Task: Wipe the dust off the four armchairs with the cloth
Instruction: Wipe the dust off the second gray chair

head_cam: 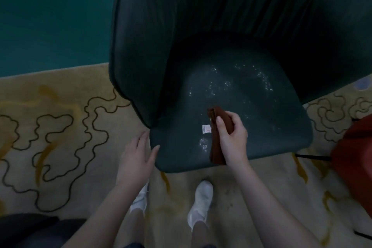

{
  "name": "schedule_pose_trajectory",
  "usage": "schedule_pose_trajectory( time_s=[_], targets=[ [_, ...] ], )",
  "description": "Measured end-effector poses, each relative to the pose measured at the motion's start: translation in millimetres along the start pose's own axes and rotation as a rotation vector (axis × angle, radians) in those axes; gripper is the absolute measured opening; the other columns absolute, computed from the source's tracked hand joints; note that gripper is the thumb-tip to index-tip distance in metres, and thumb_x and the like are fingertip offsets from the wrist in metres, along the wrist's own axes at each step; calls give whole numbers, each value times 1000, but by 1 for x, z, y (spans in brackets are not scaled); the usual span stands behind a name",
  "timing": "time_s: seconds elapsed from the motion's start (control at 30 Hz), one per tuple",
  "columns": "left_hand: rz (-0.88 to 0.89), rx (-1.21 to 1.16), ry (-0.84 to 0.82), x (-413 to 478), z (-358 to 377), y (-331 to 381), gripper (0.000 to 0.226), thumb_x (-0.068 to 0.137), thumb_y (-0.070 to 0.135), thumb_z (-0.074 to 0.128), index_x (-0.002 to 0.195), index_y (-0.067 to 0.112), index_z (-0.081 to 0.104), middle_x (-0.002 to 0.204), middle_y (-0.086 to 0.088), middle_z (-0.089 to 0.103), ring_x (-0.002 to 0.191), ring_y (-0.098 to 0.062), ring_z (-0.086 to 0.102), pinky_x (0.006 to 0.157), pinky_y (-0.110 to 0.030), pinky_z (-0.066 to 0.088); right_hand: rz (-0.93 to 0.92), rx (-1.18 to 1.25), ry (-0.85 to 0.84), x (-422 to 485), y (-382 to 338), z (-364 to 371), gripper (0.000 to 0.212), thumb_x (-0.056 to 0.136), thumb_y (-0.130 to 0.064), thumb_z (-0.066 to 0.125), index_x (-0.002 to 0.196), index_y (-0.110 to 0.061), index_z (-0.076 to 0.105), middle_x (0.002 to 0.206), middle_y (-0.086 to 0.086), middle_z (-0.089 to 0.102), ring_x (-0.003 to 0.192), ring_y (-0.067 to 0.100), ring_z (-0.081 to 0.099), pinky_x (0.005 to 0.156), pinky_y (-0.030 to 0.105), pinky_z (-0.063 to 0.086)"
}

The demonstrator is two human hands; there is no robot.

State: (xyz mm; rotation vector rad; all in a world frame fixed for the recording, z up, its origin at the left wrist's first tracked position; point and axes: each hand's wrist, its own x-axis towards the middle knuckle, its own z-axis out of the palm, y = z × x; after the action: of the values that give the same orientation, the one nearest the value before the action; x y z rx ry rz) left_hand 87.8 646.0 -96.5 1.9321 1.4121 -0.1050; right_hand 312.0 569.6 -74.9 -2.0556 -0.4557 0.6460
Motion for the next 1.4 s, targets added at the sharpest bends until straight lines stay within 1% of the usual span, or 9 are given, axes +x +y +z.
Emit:
schedule_pose_trajectory(
  time_s=[0.13,0.3,0.47,0.73,0.93,1.03,1.17,1.27,1.4],
  targets=[
    [-40,77,-49,-11,38,29,64,101,49,40,155,18,25,158,-1,32,142,-21,32,115,-37,28,-47,-104,-81,13,20,-45,12,94,-20,63,106,-17,62,96,-7,66,94,13,62,86,34,49],
    [-94,127,-15,-20,71,63,63,101,48,42,154,16,28,158,-1,33,144,-19,28,115,-35,24,-96,-237,-185,37,44,-84,10,94,-25,62,104,-23,59,99,-3,65,95,17,62,85,43,52],
    [-110,172,-11,-20,88,77,65,100,51,41,153,15,30,158,-3,31,145,-21,26,115,-37,23,-91,-313,-221,56,59,-97,13,95,-23,62,107,-18,60,103,1,65,98,19,60,88,38,48],
    [-189,111,-27,20,91,63,66,100,51,40,154,13,28,161,-4,24,148,-22,20,117,-37,21,-52,-370,-267,72,72,-67,12,94,-21,63,105,-17,61,102,2,66,100,21,61,88,36,47],
    [-263,143,-22,35,88,57,68,101,54,34,156,17,22,163,-1,19,149,-21,18,117,-38,20,-64,-390,-329,87,69,-46,16,93,-24,63,107,-17,62,103,4,66,99,22,61,89,41,49],
    [-307,129,-11,32,91,60,68,101,55,33,156,17,21,163,-1,19,149,-21,18,118,-39,20,-87,-422,-382,98,65,-42,17,94,-26,62,108,-17,62,104,3,65,98,21,61,88,42,49],
    [-388,90,23,27,101,66,68,101,54,35,156,16,22,163,-2,18,149,-21,18,117,-38,20,-133,-472,-457,116,63,-42,18,94,-25,62,110,-16,62,107,3,63,100,21,59,89,38,48],
    [-471,38,90,20,114,76,68,100,52,39,155,15,24,162,-4,21,148,-22,19,117,-38,20,-192,-505,-565,130,61,-48,20,94,-24,62,113,-17,61,111,2,61,103,21,57,92,37,46],
    [-591,-33,123,13,141,90,71,100,53,39,156,14,19,164,-5,15,149,-23,14,118,-39,17,-292,-557,-696,151,60,-60,22,95,-22,59,117,-17,59,112,1,58,103,18,55,90,33,45]
  ],
)
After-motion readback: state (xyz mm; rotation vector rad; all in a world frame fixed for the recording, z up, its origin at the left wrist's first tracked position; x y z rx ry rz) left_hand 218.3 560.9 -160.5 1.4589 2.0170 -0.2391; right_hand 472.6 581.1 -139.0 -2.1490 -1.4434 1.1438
